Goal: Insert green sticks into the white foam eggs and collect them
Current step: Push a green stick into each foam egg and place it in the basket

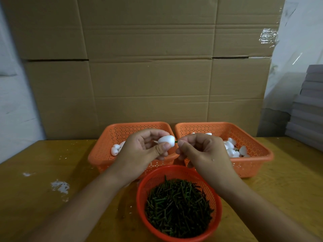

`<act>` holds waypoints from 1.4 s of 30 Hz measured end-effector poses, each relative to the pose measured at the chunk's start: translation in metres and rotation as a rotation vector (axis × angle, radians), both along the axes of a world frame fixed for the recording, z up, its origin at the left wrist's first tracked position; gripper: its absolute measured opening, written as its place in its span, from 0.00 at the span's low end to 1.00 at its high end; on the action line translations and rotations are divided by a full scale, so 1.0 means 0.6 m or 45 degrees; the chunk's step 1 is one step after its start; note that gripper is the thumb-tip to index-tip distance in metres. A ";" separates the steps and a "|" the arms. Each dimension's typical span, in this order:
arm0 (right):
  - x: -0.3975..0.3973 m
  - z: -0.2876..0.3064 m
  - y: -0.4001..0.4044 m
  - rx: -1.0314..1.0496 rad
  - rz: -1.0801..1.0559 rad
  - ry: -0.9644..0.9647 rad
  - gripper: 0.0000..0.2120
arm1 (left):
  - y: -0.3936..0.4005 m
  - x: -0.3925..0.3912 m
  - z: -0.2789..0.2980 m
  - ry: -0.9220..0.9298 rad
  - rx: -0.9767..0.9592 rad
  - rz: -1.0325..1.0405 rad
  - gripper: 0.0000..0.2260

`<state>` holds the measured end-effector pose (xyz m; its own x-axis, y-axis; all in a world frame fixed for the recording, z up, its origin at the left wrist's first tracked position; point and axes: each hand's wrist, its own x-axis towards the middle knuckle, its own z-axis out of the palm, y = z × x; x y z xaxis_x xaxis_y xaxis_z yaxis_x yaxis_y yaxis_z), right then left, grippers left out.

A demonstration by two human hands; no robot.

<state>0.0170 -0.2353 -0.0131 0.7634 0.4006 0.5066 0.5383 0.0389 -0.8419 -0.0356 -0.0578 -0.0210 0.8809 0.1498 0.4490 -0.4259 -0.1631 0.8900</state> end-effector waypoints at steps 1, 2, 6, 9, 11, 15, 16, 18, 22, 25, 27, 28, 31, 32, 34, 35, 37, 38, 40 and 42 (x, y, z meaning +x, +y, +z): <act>-0.001 0.000 0.000 0.004 0.006 0.007 0.09 | -0.001 0.000 -0.001 -0.005 0.003 0.003 0.13; -0.002 0.001 -0.001 0.008 0.012 0.015 0.09 | -0.001 0.000 -0.001 -0.010 0.009 0.004 0.13; -0.004 0.003 0.000 0.019 0.025 0.038 0.08 | -0.004 -0.001 -0.001 -0.020 0.004 -0.001 0.12; -0.004 0.003 0.000 0.015 0.025 0.045 0.08 | -0.004 -0.002 0.000 -0.018 0.008 -0.005 0.12; -0.004 0.005 -0.001 -0.008 0.039 0.060 0.07 | -0.002 -0.003 0.003 -0.015 0.026 -0.007 0.12; 0.001 0.010 -0.005 -0.084 0.095 0.156 0.07 | 0.005 -0.005 0.008 0.004 0.065 -0.027 0.12; 0.002 0.011 -0.005 -0.111 0.104 0.171 0.07 | 0.006 -0.006 0.008 0.007 0.069 -0.032 0.12; 0.005 0.009 -0.005 -0.154 0.122 0.206 0.07 | 0.006 -0.006 0.008 0.011 0.064 -0.038 0.14; 0.003 0.001 0.000 -0.204 0.234 0.328 0.07 | 0.003 -0.005 0.008 -0.006 0.029 -0.040 0.18; -0.002 -0.005 0.003 -0.230 0.308 0.374 0.09 | 0.002 -0.005 0.008 -0.007 0.051 -0.040 0.18; -0.004 -0.004 0.003 -0.231 0.319 0.394 0.09 | 0.001 -0.006 0.008 -0.002 0.061 -0.043 0.17; -0.004 -0.004 0.002 -0.231 0.321 0.401 0.10 | 0.001 -0.006 0.008 0.000 0.064 -0.045 0.16; -0.004 -0.002 0.002 -0.232 0.326 0.413 0.09 | -0.001 -0.006 0.009 0.005 0.055 -0.044 0.15; -0.004 -0.003 0.002 -0.226 0.326 0.414 0.09 | -0.001 -0.006 0.009 0.005 0.051 -0.039 0.15; -0.004 -0.004 0.003 -0.204 0.314 0.415 0.07 | -0.001 -0.006 0.009 0.009 0.042 -0.030 0.17; -0.003 -0.004 0.003 -0.189 0.301 0.417 0.06 | -0.001 -0.006 0.010 0.011 0.040 -0.024 0.17; -0.002 -0.005 0.004 -0.155 0.264 0.436 0.05 | -0.002 -0.007 0.010 0.011 0.030 -0.012 0.18; -0.003 -0.005 0.005 -0.145 0.243 0.445 0.05 | -0.003 -0.007 0.011 0.012 0.022 -0.006 0.18; -0.005 -0.005 0.006 -0.140 0.211 0.449 0.07 | -0.004 -0.007 0.011 0.015 0.009 -0.006 0.17; -0.008 -0.004 0.007 -0.139 0.194 0.446 0.07 | -0.003 -0.008 0.012 0.017 0.007 -0.015 0.17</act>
<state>0.0122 -0.2311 -0.0155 0.8100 0.5599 0.1742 0.2126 -0.0035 -0.9771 -0.0405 -0.0597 -0.0141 0.8884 0.1372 0.4381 -0.4160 -0.1632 0.8946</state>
